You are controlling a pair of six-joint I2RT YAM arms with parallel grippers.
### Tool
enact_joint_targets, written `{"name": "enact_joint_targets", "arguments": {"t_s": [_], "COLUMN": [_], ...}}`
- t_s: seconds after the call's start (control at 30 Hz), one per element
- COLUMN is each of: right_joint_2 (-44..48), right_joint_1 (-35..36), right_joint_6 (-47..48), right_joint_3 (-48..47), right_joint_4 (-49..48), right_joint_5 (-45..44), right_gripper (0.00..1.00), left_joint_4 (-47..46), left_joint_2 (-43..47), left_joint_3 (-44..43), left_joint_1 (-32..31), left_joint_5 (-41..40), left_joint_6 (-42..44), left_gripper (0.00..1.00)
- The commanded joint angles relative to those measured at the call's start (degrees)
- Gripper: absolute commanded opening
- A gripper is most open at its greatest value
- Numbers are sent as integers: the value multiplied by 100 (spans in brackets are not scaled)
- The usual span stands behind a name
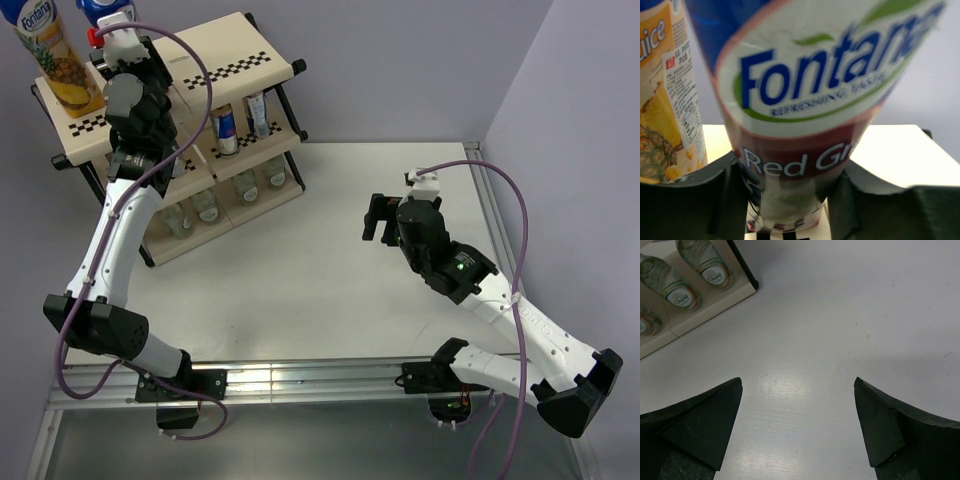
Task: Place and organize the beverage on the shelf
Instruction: Place the drink on the shelf.
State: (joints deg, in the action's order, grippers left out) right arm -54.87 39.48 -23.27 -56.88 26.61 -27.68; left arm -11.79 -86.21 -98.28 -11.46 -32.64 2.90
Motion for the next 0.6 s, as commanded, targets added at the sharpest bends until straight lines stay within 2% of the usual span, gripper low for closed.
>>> {"name": "enact_joint_targets", "arguments": {"t_s": [0.0,0.1,0.23,0.57], "right_joint_2": [73,117,178,258], "right_joint_1": [-37,-37,-37,-37], "right_joint_6": [59,76,85,103], "right_joint_3": [28,28,19,28], "right_joint_4": [-156,-147,-121,-130], "right_joint_5": [-18,-44,-36,26], "right_gripper": [100,100,100,100], "left_joint_4": [63,457,1449,2506], "left_joint_2": [-97,-316,-712,-1028], "left_joint_3": [-446,-867,-1823,-2362], "left_joint_1": [-14,-14,-5,179], "left_joint_5": [-31,-84,-365,-155], "left_joint_6": [-35,-78,-158,-246], "left_gripper": [40,35,30,30]}}
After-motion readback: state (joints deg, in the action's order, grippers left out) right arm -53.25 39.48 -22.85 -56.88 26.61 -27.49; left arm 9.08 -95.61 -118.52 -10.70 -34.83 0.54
